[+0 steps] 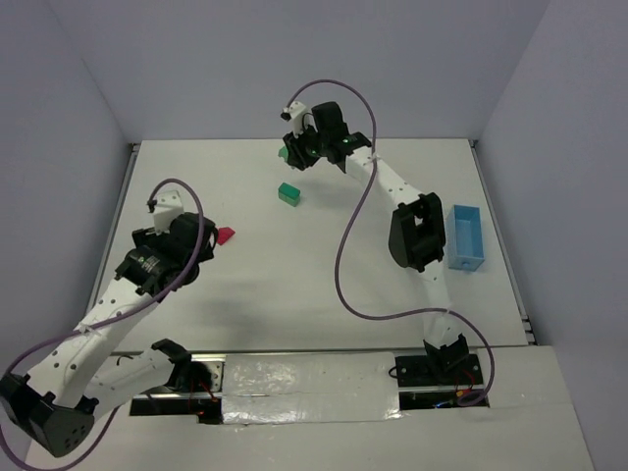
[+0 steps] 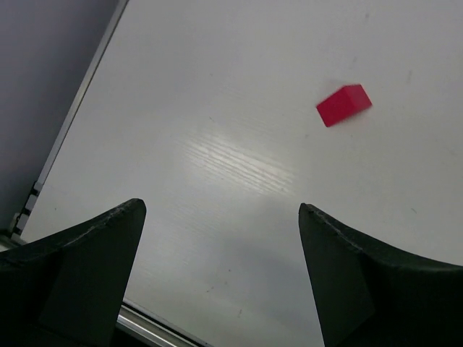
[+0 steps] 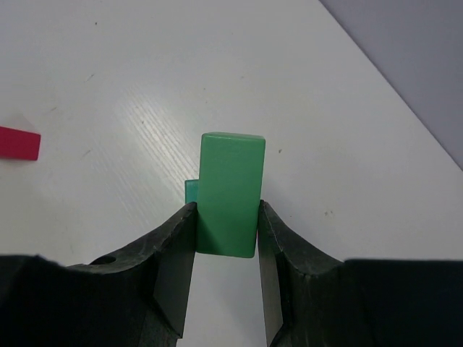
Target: Build the wood block tower
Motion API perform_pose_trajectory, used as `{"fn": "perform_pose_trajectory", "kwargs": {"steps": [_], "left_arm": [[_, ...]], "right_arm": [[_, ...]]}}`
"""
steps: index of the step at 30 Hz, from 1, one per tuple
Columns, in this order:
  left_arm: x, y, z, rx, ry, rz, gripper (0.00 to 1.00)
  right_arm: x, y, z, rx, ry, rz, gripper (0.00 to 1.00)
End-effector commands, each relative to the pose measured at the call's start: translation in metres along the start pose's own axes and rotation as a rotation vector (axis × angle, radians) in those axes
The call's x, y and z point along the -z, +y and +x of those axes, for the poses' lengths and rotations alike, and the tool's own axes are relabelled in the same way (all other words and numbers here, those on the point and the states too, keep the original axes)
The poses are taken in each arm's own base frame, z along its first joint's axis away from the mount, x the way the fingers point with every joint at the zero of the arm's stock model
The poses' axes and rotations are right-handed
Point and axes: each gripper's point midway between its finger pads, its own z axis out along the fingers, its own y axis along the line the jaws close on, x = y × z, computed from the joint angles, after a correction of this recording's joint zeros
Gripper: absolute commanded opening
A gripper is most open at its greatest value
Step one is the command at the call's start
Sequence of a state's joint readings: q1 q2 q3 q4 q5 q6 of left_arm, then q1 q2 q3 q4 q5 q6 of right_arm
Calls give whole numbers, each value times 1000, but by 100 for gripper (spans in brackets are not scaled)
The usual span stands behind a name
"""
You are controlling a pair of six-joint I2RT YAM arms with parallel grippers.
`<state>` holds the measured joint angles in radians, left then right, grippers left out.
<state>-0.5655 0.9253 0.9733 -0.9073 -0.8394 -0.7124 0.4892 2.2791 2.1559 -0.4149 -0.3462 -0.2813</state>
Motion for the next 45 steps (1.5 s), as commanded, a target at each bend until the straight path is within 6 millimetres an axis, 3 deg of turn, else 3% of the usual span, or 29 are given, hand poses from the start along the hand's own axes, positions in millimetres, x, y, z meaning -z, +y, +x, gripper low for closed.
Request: {"fn": "perform_pose_trajectory", "kwargs": {"steps": [1,13,21,27,45], "left_arm": [[-10,17,-9,99,-12,-35,100],[-16,-12,-1,20,31,142,99],[-18,-19,3,1,49,176,100],[-18,-21,3,-3,49,188,99],[-17,-27,6,-14,58,213,100]], "right_arm": [[2,5,-7,57,25,-42,8],[-23,20,42,41,120,-135,10],[-39,28,55,64,150,-134,11],[-43,28,61,65,165,-128,12],[-31,20,45,53,131,-108,12]]}}
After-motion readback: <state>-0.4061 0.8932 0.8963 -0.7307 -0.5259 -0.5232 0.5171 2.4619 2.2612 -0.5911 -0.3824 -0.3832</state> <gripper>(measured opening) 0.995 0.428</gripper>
